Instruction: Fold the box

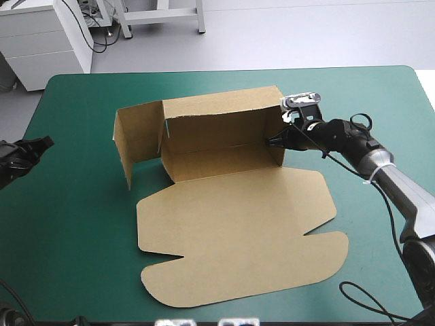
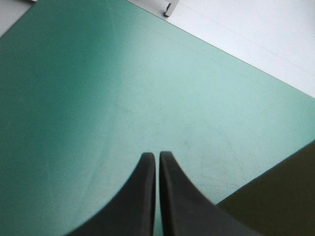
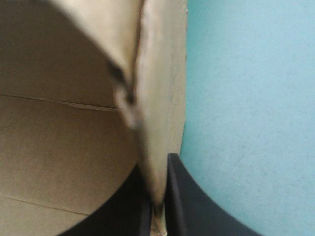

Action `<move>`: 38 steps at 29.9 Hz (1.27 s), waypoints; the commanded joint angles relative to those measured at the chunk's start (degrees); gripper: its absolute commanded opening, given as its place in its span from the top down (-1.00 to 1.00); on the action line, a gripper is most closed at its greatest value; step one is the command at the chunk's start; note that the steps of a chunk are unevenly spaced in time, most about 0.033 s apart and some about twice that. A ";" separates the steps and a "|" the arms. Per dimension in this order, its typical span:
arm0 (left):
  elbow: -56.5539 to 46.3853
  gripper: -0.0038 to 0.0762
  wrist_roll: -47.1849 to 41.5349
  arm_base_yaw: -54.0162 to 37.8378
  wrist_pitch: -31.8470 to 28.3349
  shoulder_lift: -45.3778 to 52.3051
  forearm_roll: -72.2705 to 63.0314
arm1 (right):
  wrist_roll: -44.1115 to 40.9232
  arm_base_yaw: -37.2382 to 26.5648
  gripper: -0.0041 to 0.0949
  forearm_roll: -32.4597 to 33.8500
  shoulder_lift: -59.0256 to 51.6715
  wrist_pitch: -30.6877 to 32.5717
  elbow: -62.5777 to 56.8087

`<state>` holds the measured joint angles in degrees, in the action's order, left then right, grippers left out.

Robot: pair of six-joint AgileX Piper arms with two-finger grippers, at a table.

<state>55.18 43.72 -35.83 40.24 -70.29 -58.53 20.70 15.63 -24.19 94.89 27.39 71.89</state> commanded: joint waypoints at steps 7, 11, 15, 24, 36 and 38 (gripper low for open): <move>-1.63 0.88 11.41 -0.23 -0.28 1.58 -16.82 | -18.67 -0.38 0.94 23.37 -1.54 24.20 18.78; -1.63 0.88 11.41 -0.23 -0.27 1.44 -17.17 | -18.67 -0.38 0.94 23.37 -1.54 35.64 26.43; -1.63 0.88 11.41 -0.23 -0.27 0.83 -17.82 | -19.63 -0.38 0.94 21.88 -2.12 44.11 31.91; -1.52 0.88 12.06 -0.23 1.89 -3.47 -23.26 | -21.98 -0.28 0.94 15.03 -6.34 44.20 28.22; -1.52 0.88 15.85 -0.23 3.56 -4.55 -27.64 | -23.21 -0.28 0.94 16.19 -15.71 44.20 12.87; -1.52 0.88 15.85 -0.23 3.84 -4.55 -27.64 | -23.21 -0.28 0.94 16.45 -15.41 44.20 11.67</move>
<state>52.06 59.32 -35.90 42.65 -76.27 -82.36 -2.27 15.52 -7.32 81.39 71.74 83.62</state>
